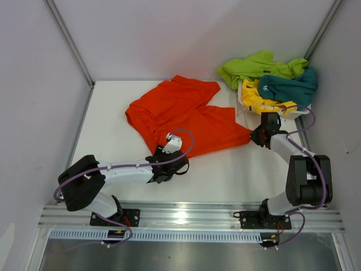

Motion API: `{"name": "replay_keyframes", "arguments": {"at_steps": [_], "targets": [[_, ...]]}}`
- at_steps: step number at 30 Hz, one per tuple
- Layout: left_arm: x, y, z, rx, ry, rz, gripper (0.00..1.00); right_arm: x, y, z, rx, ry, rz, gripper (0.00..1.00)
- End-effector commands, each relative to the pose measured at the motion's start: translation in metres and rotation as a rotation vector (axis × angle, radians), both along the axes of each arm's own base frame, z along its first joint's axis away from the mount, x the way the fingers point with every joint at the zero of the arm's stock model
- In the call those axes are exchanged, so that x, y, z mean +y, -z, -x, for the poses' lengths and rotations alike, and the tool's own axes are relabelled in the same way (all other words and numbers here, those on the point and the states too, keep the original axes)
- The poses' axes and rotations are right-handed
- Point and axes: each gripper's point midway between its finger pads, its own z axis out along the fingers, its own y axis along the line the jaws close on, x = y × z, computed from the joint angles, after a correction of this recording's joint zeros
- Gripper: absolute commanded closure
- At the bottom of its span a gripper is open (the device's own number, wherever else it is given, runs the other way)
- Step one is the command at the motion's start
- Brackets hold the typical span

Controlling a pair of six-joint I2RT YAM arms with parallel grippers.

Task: Fold and stack the shorts
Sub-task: Fold the shorts

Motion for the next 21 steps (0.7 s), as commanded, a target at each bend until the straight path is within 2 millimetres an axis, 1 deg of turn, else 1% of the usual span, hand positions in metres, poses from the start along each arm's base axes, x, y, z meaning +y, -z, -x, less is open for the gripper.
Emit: {"name": "replay_keyframes", "arguments": {"at_steps": [1, 2, 3, 5, 6, 8, 9, 11, 12, 15, 18, 21], "targets": [[-0.011, -0.018, -0.009, -0.058, 0.044, 0.067, 0.42, -0.01, -0.03, -0.02, -0.076, 0.018, 0.024, 1.0], [-0.013, -0.019, -0.01, -0.059, 0.051, 0.069, 0.41, -0.01, -0.037, -0.025, -0.093, 0.017, 0.025, 1.0], [-0.014, -0.017, -0.009, -0.052, 0.058, 0.07, 0.33, -0.011, -0.043, -0.027, -0.104, 0.019, 0.027, 1.0], [-0.016, -0.015, -0.007, -0.035, 0.072, 0.078, 0.22, -0.011, -0.052, -0.03, -0.113, 0.019, 0.027, 1.0], [-0.018, -0.014, -0.006, -0.031, 0.077, 0.082, 0.15, -0.011, -0.065, -0.038, -0.141, 0.018, 0.029, 1.0], [-0.018, -0.015, -0.007, -0.033, 0.076, 0.086, 0.11, -0.012, -0.074, -0.042, -0.144, 0.018, 0.038, 1.0], [-0.018, -0.015, -0.006, -0.033, 0.077, 0.09, 0.1, -0.012, -0.088, -0.049, -0.171, 0.017, 0.042, 1.0], [-0.022, -0.016, -0.006, -0.037, 0.093, 0.107, 0.09, -0.012, -0.094, -0.052, -0.173, 0.009, 0.045, 1.0], [-0.022, -0.015, -0.006, -0.037, 0.099, 0.114, 0.09, -0.023, -0.103, -0.057, -0.186, 0.035, 0.047, 1.0], [-0.026, -0.015, -0.005, -0.042, 0.127, 0.139, 0.07, -0.027, -0.106, -0.061, -0.181, 0.038, 0.05, 1.0], [-0.028, -0.011, -0.006, -0.04, 0.138, 0.127, 0.07, -0.029, -0.11, -0.066, -0.19, 0.039, 0.045, 1.0], [-0.028, -0.007, -0.009, -0.036, 0.124, 0.101, 0.07, -0.028, -0.108, -0.067, -0.189, 0.038, 0.036, 1.0]]}}
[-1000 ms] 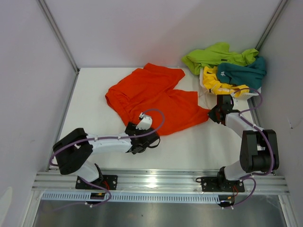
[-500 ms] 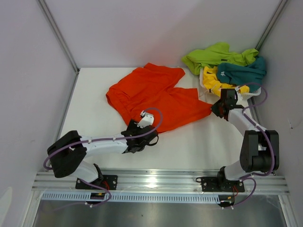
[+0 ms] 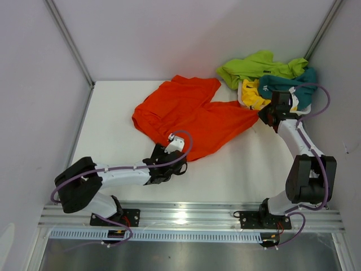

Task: Fold and stack the shorts
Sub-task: Fold the shorts

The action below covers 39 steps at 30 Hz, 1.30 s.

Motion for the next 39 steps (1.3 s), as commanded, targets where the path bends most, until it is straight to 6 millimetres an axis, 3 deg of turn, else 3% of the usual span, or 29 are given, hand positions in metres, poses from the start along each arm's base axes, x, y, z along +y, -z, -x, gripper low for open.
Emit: {"name": "replay_keyframes", "arguments": {"at_steps": [1, 5, 14, 19, 21, 22, 24, 29, 32, 36, 39], "targets": [[-0.009, -0.007, -0.011, -0.036, -0.007, 0.017, 0.08, -0.003, -0.006, -0.006, -0.007, -0.001, 0.007, 1.0], [-0.023, -0.007, -0.017, -0.045, 0.012, 0.055, 0.08, -0.003, 0.0, -0.006, 0.003, -0.002, -0.001, 1.0], [-0.049, 0.0, -0.01, -0.024, 0.1, 0.083, 0.09, -0.006, 0.001, -0.007, 0.0, 0.004, -0.01, 1.0], [-0.061, 0.005, -0.025, -0.039, 0.063, 0.056, 0.12, -0.006, 0.004, -0.005, 0.006, 0.002, -0.016, 1.0], [-0.055, 0.01, -0.033, -0.039, -0.001, 0.019, 0.14, -0.006, 0.003, -0.005, 0.005, 0.002, -0.016, 1.0], [-0.061, 0.005, -0.04, -0.038, -0.015, 0.013, 0.18, -0.005, 0.003, -0.004, 0.003, 0.001, -0.016, 1.0], [-0.053, 0.017, -0.045, -0.022, -0.056, -0.036, 0.24, -0.006, 0.003, -0.004, 0.004, 0.001, -0.017, 1.0], [-0.039, 0.016, -0.052, -0.03, -0.108, -0.064, 0.34, -0.005, 0.002, -0.002, -0.002, -0.002, -0.019, 1.0], [-0.034, 0.014, -0.05, -0.031, -0.11, -0.083, 0.45, -0.005, 0.004, -0.002, 0.003, -0.004, -0.023, 1.0], [-0.022, 0.004, -0.049, -0.033, -0.125, -0.152, 0.69, -0.005, 0.005, -0.002, 0.004, -0.004, -0.025, 1.0], [-0.012, -0.004, -0.044, -0.013, -0.113, -0.218, 0.67, -0.005, 0.006, -0.001, 0.006, -0.006, -0.025, 1.0]]}}
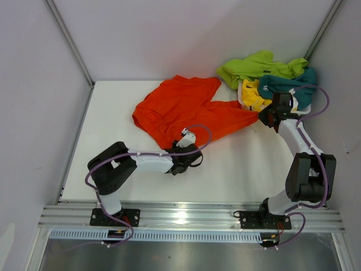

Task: Fold and stack the shorts
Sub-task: Fold the shorts

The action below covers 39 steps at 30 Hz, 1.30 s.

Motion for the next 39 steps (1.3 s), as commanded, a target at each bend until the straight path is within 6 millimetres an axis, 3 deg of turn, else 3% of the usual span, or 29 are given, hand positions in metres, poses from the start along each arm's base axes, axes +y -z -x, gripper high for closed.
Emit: {"name": "replay_keyframes", "arguments": {"at_steps": [1, 5, 6, 8, 9, 10, 12, 14, 19, 26, 29, 33, 39], "targets": [[0.014, -0.033, -0.001, -0.015, -0.01, -0.061, 0.64, -0.004, -0.007, -0.003, -0.027, 0.005, 0.005, 1.0], [0.028, -0.053, 0.012, 0.006, 0.017, -0.162, 0.59, -0.005, -0.005, -0.001, -0.014, 0.0, 0.021, 1.0], [0.021, -0.065, 0.011, -0.009, 0.023, -0.161, 0.59, -0.006, -0.004, 0.0, -0.008, 0.003, 0.023, 1.0], [0.041, -0.076, 0.019, -0.007, -0.001, -0.307, 0.59, -0.005, -0.002, 0.001, 0.0, -0.001, 0.028, 1.0], [0.028, -0.093, 0.016, -0.037, 0.004, -0.306, 0.59, -0.004, -0.001, 0.002, 0.005, -0.004, 0.03, 1.0], [0.042, -0.097, 0.024, 0.0, 0.01, -0.413, 0.6, -0.003, 0.002, 0.003, 0.013, -0.006, 0.03, 1.0], [0.035, -0.107, 0.024, -0.025, 0.024, -0.518, 0.64, 0.002, 0.004, 0.006, 0.02, -0.013, 0.031, 1.0], [0.043, -0.111, 0.035, 0.003, 0.037, -0.643, 0.7, 0.004, 0.005, 0.009, 0.023, -0.015, 0.036, 1.0], [0.043, -0.1, 0.05, 0.045, 0.092, -0.745, 0.71, 0.009, 0.004, 0.017, 0.022, -0.027, 0.048, 1.0], [0.034, -0.078, 0.085, 0.166, 0.29, -0.598, 0.7, 0.009, 0.002, 0.029, 0.031, -0.031, 0.068, 1.0], [0.014, -0.066, 0.111, 0.252, 0.456, -0.5, 0.67, 0.008, 0.002, 0.035, 0.032, -0.028, 0.072, 1.0], [0.001, -0.052, 0.132, 0.351, 0.557, -0.461, 0.66, 0.008, 0.004, 0.04, 0.038, -0.025, 0.073, 1.0], [-0.01, -0.029, 0.154, 0.473, 0.647, -0.429, 0.54, 0.008, 0.002, 0.043, 0.037, -0.029, 0.075, 1.0]]}}
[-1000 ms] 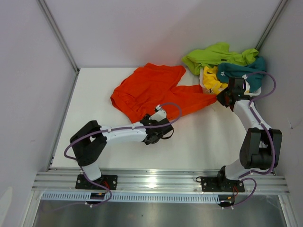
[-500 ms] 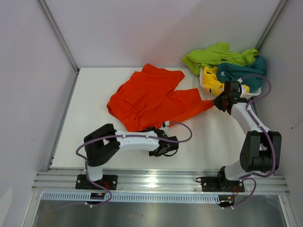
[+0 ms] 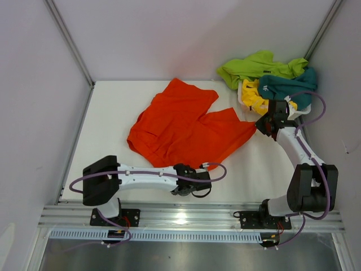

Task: Fold and stack the shorts
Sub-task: Fold the shorts

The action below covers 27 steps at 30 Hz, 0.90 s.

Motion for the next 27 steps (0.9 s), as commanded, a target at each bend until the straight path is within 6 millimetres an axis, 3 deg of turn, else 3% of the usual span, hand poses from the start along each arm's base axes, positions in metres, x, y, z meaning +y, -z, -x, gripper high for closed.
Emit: {"name": "replay_keyframes", "arguments": {"at_steps": [1, 4, 5, 6, 14, 18, 23, 27], "targets": [[-0.008, 0.015, 0.019, 0.129, 0.068, 0.01, 0.51, -0.005, -0.015, 0.002, -0.037, 0.004, 0.033, 1.0], [-0.007, 0.019, 0.02, 0.138, 0.061, 0.003, 0.37, -0.005, -0.014, 0.001, -0.037, 0.002, 0.035, 1.0], [-0.011, 0.017, 0.021, 0.139, 0.061, 0.014, 0.12, -0.005, -0.014, 0.001, -0.035, 0.0, 0.037, 1.0], [-0.012, 0.018, 0.022, 0.144, 0.058, 0.024, 0.02, -0.005, -0.015, 0.001, -0.037, -0.001, 0.035, 1.0], [-0.039, -0.004, 0.029, 0.16, 0.067, 0.278, 0.01, -0.012, -0.022, -0.004, -0.037, 0.005, 0.051, 1.0], [-0.048, -0.013, 0.017, 0.066, -0.019, 0.401, 0.01, -0.013, -0.027, -0.007, -0.049, 0.005, 0.049, 1.0], [-0.048, -0.002, 0.003, -0.047, -0.189, 0.484, 0.01, -0.013, -0.028, -0.008, -0.051, 0.007, 0.042, 1.0], [-0.029, 0.018, -0.004, -0.125, -0.283, 0.44, 0.04, -0.015, -0.028, -0.009, -0.053, 0.008, 0.04, 1.0]]}}
